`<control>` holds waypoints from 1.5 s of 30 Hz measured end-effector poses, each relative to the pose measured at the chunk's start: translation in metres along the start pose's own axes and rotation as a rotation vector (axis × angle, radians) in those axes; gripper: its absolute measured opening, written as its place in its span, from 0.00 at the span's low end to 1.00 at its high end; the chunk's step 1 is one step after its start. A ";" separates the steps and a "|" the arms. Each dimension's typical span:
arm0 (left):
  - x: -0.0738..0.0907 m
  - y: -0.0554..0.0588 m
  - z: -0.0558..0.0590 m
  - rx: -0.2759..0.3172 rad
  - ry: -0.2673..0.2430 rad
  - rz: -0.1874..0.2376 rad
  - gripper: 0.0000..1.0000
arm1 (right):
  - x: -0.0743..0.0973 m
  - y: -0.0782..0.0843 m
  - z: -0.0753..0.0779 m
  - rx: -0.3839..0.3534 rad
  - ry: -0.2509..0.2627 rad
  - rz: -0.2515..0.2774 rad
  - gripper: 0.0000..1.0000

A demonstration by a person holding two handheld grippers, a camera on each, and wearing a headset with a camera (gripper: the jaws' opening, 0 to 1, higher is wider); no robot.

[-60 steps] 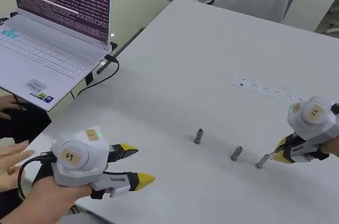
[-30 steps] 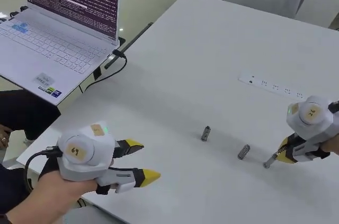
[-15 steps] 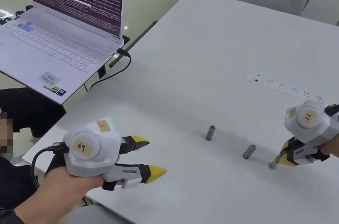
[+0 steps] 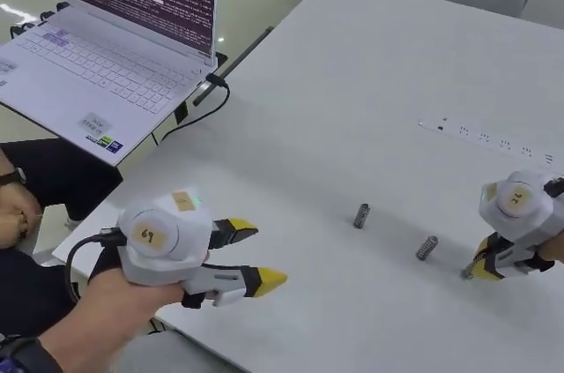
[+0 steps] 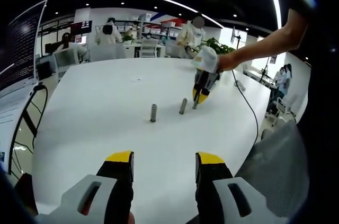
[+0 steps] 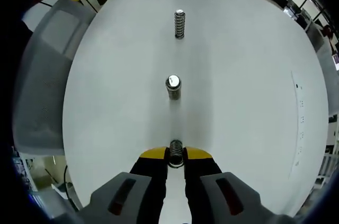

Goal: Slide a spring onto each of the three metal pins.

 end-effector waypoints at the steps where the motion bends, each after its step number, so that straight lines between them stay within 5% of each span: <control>1: 0.001 0.000 0.000 0.000 -0.001 -0.001 0.41 | -0.001 0.000 0.000 0.000 0.002 -0.001 0.09; 23: 0.001 0.000 0.001 -0.005 0.006 -0.004 0.41 | 0.003 0.004 0.001 -0.014 0.012 -0.002 0.16; 45: -0.005 -0.007 -0.001 0.009 0.033 0.026 0.41 | 0.031 0.015 -0.010 -0.139 0.065 0.098 0.24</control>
Point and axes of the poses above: the centre of the closed fingertips' face, and the gripper's own axes: x roughly backward along the fingers, z roughly to its right, y roughly out of its underside, the point moved 8 cm from there along x, roughly backward along the fingers, and after that the axes turned 6 degrees about -x, right-handed, at the moved point
